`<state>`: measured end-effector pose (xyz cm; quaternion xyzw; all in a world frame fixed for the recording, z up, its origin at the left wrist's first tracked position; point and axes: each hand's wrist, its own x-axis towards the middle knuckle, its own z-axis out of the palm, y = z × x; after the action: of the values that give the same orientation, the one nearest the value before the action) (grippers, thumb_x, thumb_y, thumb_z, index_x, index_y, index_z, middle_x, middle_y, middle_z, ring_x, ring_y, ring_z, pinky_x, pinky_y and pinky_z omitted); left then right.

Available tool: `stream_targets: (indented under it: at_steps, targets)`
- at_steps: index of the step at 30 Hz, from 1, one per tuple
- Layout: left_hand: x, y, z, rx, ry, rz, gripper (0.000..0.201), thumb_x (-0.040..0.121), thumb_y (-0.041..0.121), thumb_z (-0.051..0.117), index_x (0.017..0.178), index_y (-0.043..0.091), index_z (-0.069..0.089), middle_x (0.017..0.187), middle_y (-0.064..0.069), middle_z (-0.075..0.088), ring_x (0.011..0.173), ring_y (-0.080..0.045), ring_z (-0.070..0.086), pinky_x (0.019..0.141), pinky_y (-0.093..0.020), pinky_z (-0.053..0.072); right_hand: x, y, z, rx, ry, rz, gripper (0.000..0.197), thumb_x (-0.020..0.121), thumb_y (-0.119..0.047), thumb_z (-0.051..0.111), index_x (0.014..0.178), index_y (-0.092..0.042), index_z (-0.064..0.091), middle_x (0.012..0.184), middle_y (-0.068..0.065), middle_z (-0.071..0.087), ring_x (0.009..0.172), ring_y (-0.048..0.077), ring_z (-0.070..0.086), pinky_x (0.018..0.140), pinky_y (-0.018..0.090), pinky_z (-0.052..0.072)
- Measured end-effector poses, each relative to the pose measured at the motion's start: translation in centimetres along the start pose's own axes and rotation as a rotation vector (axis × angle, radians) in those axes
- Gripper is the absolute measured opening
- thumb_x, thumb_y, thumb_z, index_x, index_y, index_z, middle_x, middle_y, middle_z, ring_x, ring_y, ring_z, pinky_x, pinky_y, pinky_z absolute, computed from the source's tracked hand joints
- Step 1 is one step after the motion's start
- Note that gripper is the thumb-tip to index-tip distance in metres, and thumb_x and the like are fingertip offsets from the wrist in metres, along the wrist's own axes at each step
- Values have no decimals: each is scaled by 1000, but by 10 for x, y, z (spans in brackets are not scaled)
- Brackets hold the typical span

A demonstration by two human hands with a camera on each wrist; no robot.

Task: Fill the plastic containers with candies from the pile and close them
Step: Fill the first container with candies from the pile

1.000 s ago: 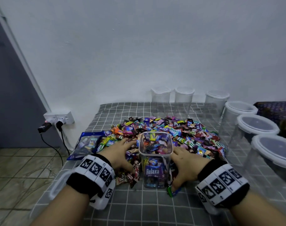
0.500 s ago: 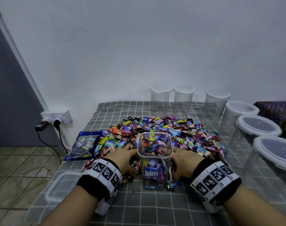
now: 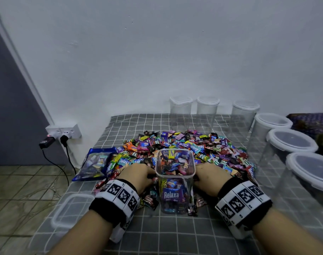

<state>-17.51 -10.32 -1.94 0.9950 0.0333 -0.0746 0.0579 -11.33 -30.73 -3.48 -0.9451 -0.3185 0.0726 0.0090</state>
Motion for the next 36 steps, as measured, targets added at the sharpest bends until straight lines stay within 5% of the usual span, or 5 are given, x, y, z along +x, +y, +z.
stream_targets:
  at_steps: [14, 19, 24, 30, 36]
  targets:
    - [2, -8, 5, -153, 159, -34, 22, 92, 29, 55, 109, 25, 69, 106, 2, 69, 99, -17, 60, 88, -31, 48, -2, 3, 0, 81, 145, 46, 23, 94, -21, 46, 112, -18, 61, 108, 5, 63, 101, 24, 58, 84, 32, 49]
    - [1, -7, 5, -165, 226, -19, 23, 93, 28, 54, 109, 22, 69, 105, 2, 69, 99, -17, 60, 86, -29, 44, -12, 5, -9, 163, 308, 90, 18, 95, -19, 45, 104, -16, 61, 103, 1, 61, 90, 19, 56, 72, 28, 40]
    - [2, -8, 6, -168, 248, -17, 23, 94, 29, 53, 107, 20, 69, 104, 1, 68, 98, -18, 59, 84, -28, 43, -22, 8, -29, 342, 594, 112, 12, 90, -12, 56, 96, -12, 66, 96, 1, 65, 87, 17, 57, 75, 27, 40]
    - [1, -9, 8, -219, 279, -22, 23, 93, 30, 55, 110, 24, 69, 105, 2, 69, 99, -17, 60, 86, -30, 45, -30, -6, -58, 542, 905, -29, 9, 83, -3, 65, 87, -9, 69, 78, -7, 59, 73, 12, 56, 67, 24, 42]
    - [2, -9, 9, -244, 299, -17, 20, 92, 30, 56, 104, 22, 70, 99, 2, 70, 93, -16, 60, 82, -29, 45, -33, -32, -51, 546, 886, -222, 10, 81, -13, 59, 86, -10, 68, 93, -2, 67, 85, 4, 57, 78, 14, 44]
